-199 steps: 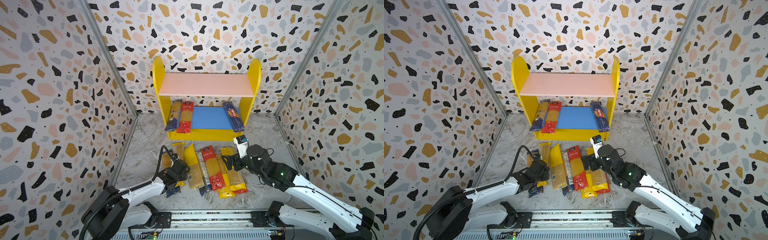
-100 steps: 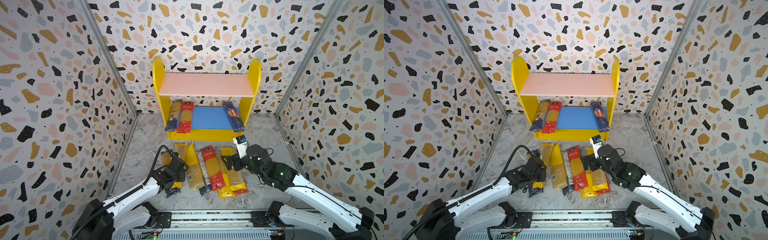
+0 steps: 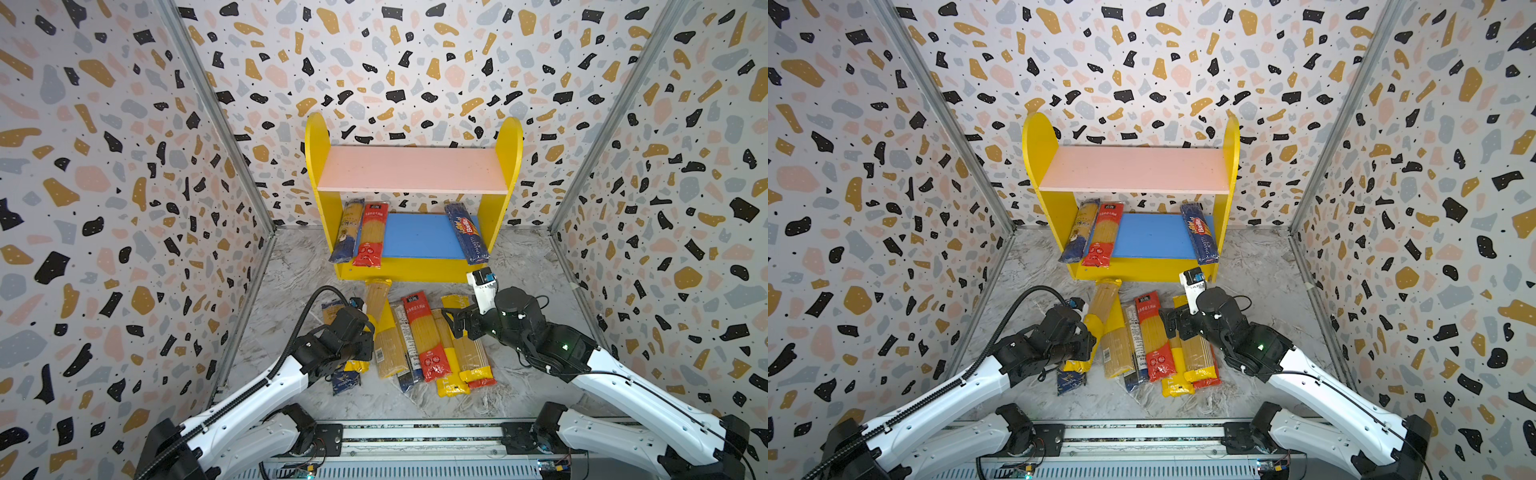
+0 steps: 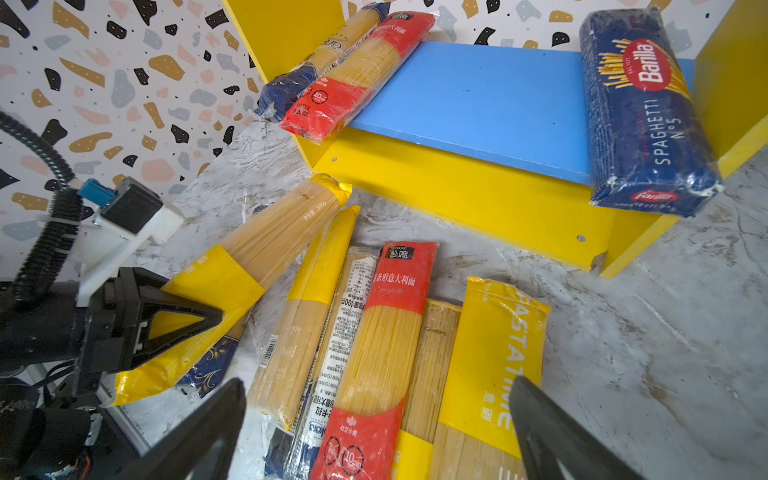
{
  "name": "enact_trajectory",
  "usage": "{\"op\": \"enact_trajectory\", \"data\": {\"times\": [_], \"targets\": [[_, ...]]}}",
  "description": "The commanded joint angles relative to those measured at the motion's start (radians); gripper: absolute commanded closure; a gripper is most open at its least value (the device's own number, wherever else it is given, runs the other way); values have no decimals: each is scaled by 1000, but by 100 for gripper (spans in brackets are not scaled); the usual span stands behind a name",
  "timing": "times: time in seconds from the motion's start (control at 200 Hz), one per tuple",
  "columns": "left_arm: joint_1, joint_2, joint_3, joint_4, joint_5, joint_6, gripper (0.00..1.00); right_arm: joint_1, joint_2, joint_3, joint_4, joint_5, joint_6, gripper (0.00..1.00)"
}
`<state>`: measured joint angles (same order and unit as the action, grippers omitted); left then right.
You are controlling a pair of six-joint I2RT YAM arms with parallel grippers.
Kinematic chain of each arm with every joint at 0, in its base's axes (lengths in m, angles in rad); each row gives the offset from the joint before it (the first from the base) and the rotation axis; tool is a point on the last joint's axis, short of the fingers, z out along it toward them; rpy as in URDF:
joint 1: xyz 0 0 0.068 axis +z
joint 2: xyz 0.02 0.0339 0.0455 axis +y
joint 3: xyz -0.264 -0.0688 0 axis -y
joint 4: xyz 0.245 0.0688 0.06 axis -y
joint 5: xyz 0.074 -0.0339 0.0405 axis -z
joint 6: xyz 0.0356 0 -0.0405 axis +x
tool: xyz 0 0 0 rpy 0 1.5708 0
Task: Place and organize the pasta boxes and bags onto the shelf
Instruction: 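Lift the yellow bag with the left gripper toward the blue shelf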
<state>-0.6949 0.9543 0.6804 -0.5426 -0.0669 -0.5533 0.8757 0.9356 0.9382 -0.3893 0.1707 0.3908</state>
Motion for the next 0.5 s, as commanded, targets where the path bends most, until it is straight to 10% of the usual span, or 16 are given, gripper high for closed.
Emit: {"op": "enact_trajectory", "data": {"times": [0.0,0.496], "targets": [[-21,-35,101,94,11,44,100,3,-21,46,4,0,-9,1],[-58,31,246,176,-53,59,100,2,-48,54,-3,19,-15,1]]}}
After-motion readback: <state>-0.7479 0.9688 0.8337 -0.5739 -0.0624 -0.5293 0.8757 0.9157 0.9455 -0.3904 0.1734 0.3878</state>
